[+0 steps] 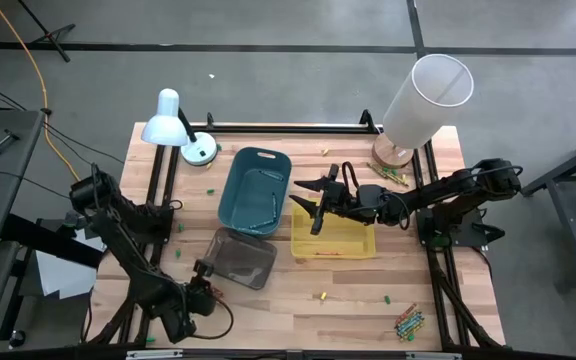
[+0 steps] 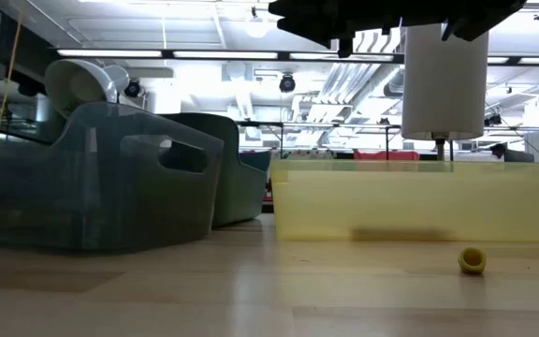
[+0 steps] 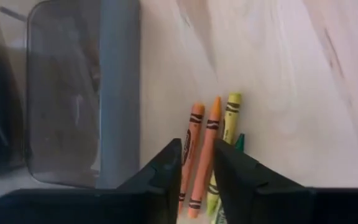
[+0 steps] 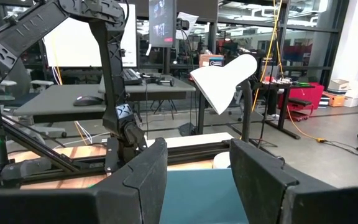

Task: Sort crayons
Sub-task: Put the orange crayon into the yellow bin

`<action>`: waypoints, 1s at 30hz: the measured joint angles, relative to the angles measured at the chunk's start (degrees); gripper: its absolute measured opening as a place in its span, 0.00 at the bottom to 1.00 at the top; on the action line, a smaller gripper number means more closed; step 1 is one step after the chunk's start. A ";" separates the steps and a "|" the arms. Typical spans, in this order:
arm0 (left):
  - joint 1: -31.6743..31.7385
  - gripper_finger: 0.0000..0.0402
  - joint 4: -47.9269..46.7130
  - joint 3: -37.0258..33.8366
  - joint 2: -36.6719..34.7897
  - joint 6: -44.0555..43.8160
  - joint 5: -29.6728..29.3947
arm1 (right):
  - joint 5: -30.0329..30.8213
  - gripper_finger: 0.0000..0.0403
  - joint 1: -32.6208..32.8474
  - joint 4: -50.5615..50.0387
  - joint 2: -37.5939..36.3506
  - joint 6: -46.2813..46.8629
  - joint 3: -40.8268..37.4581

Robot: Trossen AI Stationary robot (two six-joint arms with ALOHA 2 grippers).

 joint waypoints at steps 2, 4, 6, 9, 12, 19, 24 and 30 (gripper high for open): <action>0.12 0.25 -0.02 0.00 0.53 2.03 -0.01 | 0.00 0.41 0.00 0.00 0.00 -0.01 0.00; 0.57 0.28 0.06 0.00 1.21 3.48 -0.51 | 0.00 0.41 0.00 -0.02 0.00 -0.01 0.00; 1.02 0.29 0.01 0.00 2.09 4.66 -0.56 | 0.00 0.41 0.00 -0.01 0.00 -0.01 0.00; 1.69 0.30 0.03 0.00 3.52 4.89 -0.86 | 0.00 0.41 0.00 -0.02 0.00 -0.01 0.00; 2.07 0.29 0.01 0.00 4.65 5.35 -1.43 | 0.00 0.41 0.00 -0.07 0.00 -0.01 0.00; 2.32 0.28 0.13 0.00 5.90 4.67 -0.65 | -0.02 0.41 0.00 -0.11 0.00 0.12 0.00; 2.32 0.28 0.37 0.00 6.86 4.67 0.17 | -0.02 0.41 0.00 -0.13 0.00 0.15 0.00; 2.32 0.28 0.35 0.08 8.60 3.29 0.19 | -0.02 0.41 0.00 -0.17 0.00 0.15 0.00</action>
